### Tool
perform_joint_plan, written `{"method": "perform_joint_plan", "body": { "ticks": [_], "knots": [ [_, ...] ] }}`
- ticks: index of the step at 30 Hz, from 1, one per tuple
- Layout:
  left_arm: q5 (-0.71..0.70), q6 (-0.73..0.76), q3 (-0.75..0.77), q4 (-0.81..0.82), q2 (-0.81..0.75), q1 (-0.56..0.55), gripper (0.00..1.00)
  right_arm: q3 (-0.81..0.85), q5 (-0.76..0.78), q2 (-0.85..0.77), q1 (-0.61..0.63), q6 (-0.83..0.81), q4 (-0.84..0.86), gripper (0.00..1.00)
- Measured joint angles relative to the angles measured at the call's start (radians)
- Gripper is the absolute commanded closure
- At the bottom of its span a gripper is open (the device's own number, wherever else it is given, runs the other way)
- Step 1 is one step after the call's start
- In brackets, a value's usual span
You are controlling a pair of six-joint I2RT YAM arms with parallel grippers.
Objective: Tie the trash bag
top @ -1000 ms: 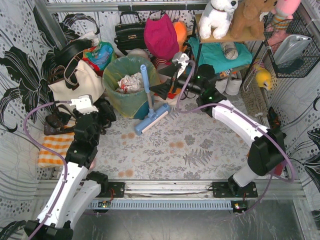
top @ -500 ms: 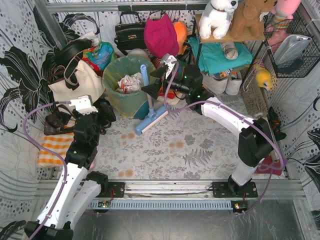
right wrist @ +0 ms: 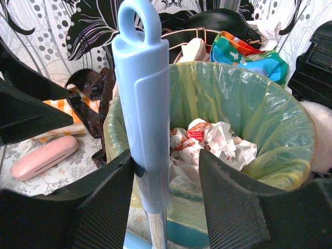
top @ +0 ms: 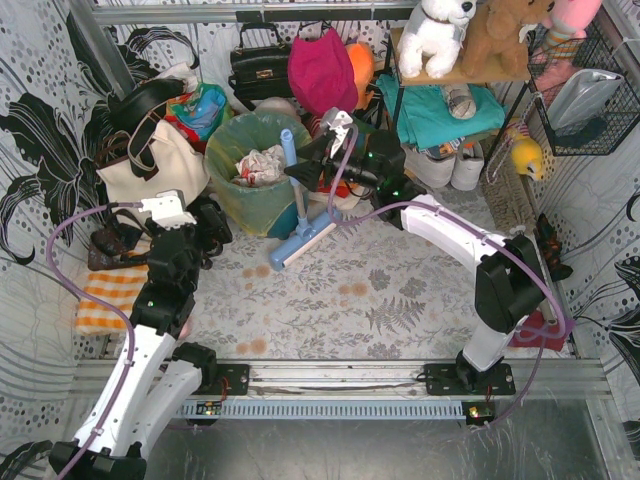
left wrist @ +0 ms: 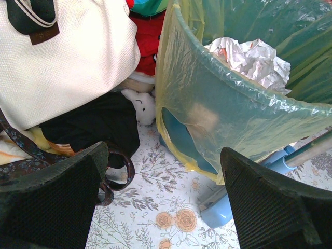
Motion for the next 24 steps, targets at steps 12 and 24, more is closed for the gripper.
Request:
{"method": "perform_joint_plan", "body": {
  "ticks": [12, 24],
  "knots": [
    [0.0, 0.0, 0.0, 0.0, 0.0, 0.0, 0.02, 0.0, -0.017, -0.001, 0.008, 0.0, 0.007, 0.7],
    [0.0, 0.0, 0.0, -0.001, 0.002, 0.0, 0.02, -0.008, 0.187, -0.174, -0.018, -0.094, -0.251, 0.81]
  ]
}}
